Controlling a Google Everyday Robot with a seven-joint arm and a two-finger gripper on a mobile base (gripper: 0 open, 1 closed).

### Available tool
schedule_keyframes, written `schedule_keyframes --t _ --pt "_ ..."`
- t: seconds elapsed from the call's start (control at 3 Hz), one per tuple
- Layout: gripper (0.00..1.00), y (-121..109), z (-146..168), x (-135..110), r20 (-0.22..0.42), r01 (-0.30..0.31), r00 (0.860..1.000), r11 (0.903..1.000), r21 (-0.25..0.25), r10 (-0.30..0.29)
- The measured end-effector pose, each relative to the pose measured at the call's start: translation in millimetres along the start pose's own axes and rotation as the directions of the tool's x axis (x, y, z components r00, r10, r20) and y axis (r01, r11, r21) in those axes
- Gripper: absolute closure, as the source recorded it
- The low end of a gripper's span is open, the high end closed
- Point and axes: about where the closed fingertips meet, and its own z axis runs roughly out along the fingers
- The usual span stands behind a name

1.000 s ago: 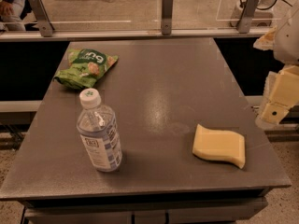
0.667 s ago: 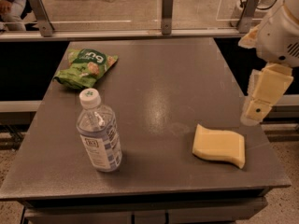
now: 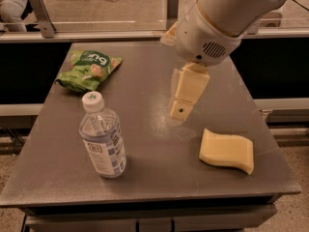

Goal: Knock blue plastic bottle over

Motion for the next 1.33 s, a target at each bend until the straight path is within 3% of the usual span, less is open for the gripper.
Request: schedule_keyframes --t 0.33,0.67,1.0,1.33 --pt "0.00 0.8 1.0 -9.6 0.020 0.009 1.000 1.0000 0.000 -0.009" --pt "0.00 9.4 8.0 -3.8 0.098 -0.011 0.995 0.9992 -0.039 0.015" --pt "0.00 33.2 40.4 6.2 0.261 -0.020 0.965 0.9965 -0.081 0.040" --pt "0.00 60.6 77.1 -2.5 0.444 -0.024 0.894 0.9964 -0.081 0.057"
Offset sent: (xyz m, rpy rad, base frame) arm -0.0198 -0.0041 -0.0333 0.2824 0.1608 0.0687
